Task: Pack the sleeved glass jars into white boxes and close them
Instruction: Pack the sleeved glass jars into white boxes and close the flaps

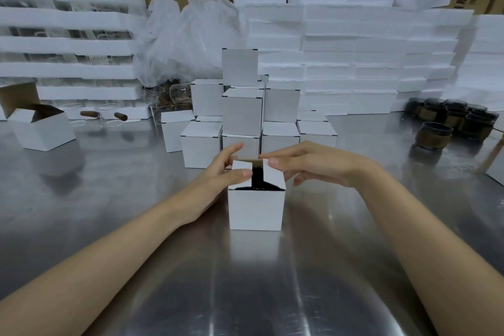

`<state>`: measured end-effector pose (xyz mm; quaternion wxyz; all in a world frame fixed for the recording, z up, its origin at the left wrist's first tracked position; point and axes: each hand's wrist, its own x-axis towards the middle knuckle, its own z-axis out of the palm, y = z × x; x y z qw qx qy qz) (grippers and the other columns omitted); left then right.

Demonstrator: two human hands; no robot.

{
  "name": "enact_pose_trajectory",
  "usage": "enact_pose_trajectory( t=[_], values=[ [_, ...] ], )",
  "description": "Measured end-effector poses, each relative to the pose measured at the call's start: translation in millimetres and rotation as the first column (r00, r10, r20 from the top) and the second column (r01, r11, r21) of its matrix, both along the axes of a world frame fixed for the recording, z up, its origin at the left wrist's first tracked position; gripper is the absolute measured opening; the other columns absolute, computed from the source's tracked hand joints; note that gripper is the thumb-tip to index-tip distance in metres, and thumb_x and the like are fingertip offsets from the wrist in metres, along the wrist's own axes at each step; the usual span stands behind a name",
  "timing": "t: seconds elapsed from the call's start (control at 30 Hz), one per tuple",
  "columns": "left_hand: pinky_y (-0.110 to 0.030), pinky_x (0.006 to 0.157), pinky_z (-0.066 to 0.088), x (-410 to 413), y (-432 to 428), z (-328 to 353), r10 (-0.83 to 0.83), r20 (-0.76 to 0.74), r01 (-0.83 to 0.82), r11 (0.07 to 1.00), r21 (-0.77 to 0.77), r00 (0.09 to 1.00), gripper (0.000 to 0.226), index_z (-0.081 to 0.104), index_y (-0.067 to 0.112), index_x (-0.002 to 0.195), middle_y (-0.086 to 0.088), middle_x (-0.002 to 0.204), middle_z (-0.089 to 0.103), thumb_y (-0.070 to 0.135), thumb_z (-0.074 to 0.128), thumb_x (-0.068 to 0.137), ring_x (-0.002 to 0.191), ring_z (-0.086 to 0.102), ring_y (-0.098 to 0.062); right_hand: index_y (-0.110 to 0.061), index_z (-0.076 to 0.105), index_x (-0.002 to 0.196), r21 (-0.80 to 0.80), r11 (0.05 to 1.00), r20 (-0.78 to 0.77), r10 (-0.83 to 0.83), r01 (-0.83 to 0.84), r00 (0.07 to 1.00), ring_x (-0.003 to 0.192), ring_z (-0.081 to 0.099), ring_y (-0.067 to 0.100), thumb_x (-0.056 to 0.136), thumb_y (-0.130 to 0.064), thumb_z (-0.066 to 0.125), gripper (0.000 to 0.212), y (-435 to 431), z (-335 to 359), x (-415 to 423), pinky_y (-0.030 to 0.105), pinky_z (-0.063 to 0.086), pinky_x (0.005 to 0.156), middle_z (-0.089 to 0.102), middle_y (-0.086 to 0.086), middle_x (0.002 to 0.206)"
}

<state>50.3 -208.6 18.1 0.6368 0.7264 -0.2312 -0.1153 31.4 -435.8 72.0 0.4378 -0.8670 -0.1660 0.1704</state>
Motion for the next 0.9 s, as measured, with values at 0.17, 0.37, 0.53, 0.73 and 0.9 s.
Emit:
enact_pose_trajectory(
  t=[0.17,0.37,0.53,0.73,0.9],
  values=[
    [-0.011,0.094,0.039,2.1,4.3,-0.5,-0.046,0.136,0.048,0.999,-0.011,0.99,0.083,0.037,0.047,0.136,0.007,0.135,0.046,0.051,0.071,0.06,0.117,0.049,0.011,-0.036,0.068,0.115,0.104,0.995,0.071,-0.006,-0.002,0.997,0.098,0.066,0.007,0.078,-0.041,0.075,0.038,-8.5,-0.1,2.5,0.024,0.052,0.082,0.07,-0.014,0.104],
    [-0.016,0.094,0.043,4.2,-2.7,-2.1,-0.029,0.231,0.056,0.992,-0.111,0.972,0.097,0.018,0.041,0.145,0.011,0.131,0.055,0.036,0.076,0.067,0.124,0.051,-0.004,-0.034,0.036,0.137,0.304,0.952,0.212,-0.098,0.03,0.972,0.099,0.068,0.017,0.074,-0.01,0.081,0.081,-3.0,-3.9,7.5,0.028,0.05,0.087,0.064,-0.002,0.119],
    [-0.023,0.105,0.037,3.4,-6.3,4.7,0.241,0.368,-0.2,0.969,-0.148,0.898,0.091,0.01,0.043,0.143,0.018,0.119,0.062,0.041,0.073,0.078,0.119,0.054,-0.002,-0.028,0.055,0.123,0.408,0.913,0.439,-0.219,0.024,0.872,0.101,0.066,0.012,0.078,0.012,0.069,0.062,8.4,-10.1,10.7,0.024,0.053,0.085,0.071,-0.006,0.103],
    [-0.018,0.106,0.033,-6.8,-3.2,0.8,0.15,0.607,-0.166,0.986,-0.031,0.78,0.068,0.045,0.031,0.129,0.011,0.135,0.047,0.078,0.036,0.08,0.126,0.045,-0.005,-0.014,0.074,0.094,0.322,0.943,0.58,-0.264,0.08,0.771,0.086,0.067,0.011,0.081,0.013,0.062,0.032,11.9,-13.8,6.6,0.022,0.05,0.085,0.072,-0.005,0.092],
    [-0.006,0.099,0.029,-7.4,-6.3,0.2,0.145,0.567,-0.137,0.989,-0.056,0.811,0.038,0.052,0.029,0.118,0.002,0.136,0.047,0.054,0.037,0.094,0.124,0.042,0.008,-0.014,0.074,0.097,0.259,0.965,0.627,-0.193,0.032,0.755,0.094,0.065,0.006,0.082,0.018,0.051,0.043,14.2,-11.0,3.4,0.015,0.046,0.084,0.071,-0.004,0.096]
  ],
)
